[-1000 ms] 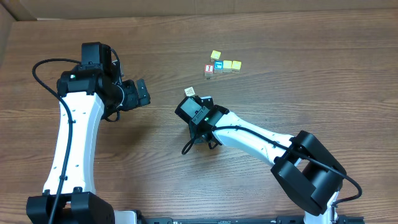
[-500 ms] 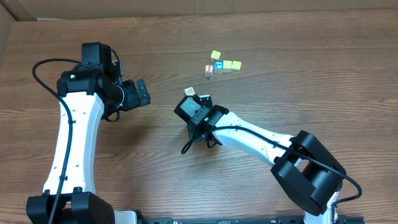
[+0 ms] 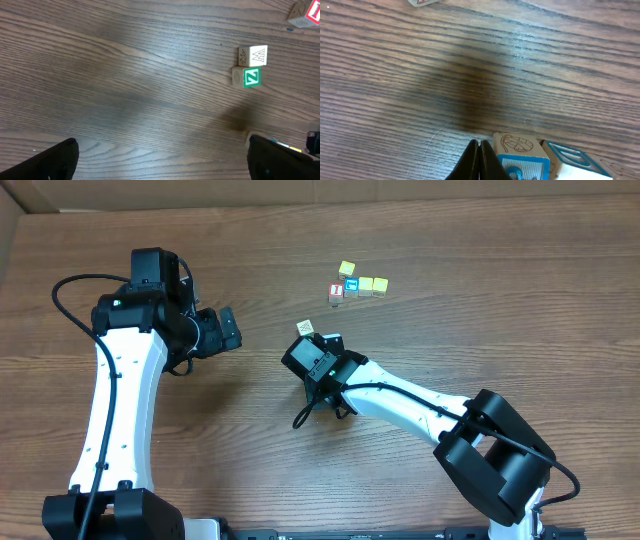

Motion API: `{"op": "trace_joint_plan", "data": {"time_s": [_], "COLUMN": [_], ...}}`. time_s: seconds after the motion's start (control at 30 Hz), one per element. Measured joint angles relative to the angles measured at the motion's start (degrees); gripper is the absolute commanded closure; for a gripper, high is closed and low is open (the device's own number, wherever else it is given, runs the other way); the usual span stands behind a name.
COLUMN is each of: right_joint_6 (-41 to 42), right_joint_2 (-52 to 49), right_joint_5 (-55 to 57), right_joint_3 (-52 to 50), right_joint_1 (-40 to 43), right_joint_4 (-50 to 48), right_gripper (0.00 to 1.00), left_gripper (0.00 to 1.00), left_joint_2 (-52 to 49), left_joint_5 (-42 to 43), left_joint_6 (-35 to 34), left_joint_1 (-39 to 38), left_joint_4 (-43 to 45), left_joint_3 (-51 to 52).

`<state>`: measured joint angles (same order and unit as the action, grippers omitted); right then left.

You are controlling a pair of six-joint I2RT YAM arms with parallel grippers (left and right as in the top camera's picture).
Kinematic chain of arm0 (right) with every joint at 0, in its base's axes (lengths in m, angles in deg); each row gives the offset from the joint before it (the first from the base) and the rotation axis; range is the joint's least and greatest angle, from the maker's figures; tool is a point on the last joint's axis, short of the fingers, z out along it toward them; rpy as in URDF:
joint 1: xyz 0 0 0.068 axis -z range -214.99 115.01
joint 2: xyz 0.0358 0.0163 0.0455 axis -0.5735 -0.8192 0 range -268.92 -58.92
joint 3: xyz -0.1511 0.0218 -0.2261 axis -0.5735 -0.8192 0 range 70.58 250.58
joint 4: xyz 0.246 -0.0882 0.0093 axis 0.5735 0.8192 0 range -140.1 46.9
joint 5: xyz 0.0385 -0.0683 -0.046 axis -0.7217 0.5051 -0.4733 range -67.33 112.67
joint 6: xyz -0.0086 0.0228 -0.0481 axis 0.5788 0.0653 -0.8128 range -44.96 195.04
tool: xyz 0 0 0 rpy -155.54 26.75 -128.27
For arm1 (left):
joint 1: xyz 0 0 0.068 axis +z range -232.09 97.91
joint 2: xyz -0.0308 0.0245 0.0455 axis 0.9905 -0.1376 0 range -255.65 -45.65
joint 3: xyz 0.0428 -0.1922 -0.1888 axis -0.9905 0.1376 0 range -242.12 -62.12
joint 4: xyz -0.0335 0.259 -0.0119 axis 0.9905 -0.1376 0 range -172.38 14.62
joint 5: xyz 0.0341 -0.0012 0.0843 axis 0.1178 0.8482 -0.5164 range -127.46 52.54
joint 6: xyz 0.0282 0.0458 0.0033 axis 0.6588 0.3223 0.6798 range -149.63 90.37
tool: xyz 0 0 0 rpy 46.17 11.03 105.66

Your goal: Flip 5 blocks

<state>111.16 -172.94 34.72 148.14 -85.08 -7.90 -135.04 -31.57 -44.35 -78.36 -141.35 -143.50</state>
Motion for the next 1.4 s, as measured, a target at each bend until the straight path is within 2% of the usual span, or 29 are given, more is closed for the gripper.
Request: {"op": "trace_joint_plan", "data": {"time_s": [1.03, 1.2, 1.4], "right_joint_6": [2.7, 2.6, 0.1], "right_joint_2": [0.0, 0.0, 0.0], "right_joint_5": [0.7, -1.0, -2.1], "right_joint_3": [0.0, 0.0, 5.0], "right_joint_1": [0.0, 0.0, 0.2], "right_joint_4": [2.5, 2.4, 5.1], "right_gripper": [0.95, 0.88, 0.66], "left_gripper": [0.0, 0.0, 0.0], "left_joint_2": [0.0, 0.0, 0.0], "left_joint_5": [0.0, 0.0, 0.0], "left_joint_6": [0.0, 0.0, 0.0], "left_joint_1": [0.0, 0.0, 0.0], "left_joint_4": [0.0, 0.0, 0.0], "left_joint_3": [0.0, 0.0, 0.0]}}
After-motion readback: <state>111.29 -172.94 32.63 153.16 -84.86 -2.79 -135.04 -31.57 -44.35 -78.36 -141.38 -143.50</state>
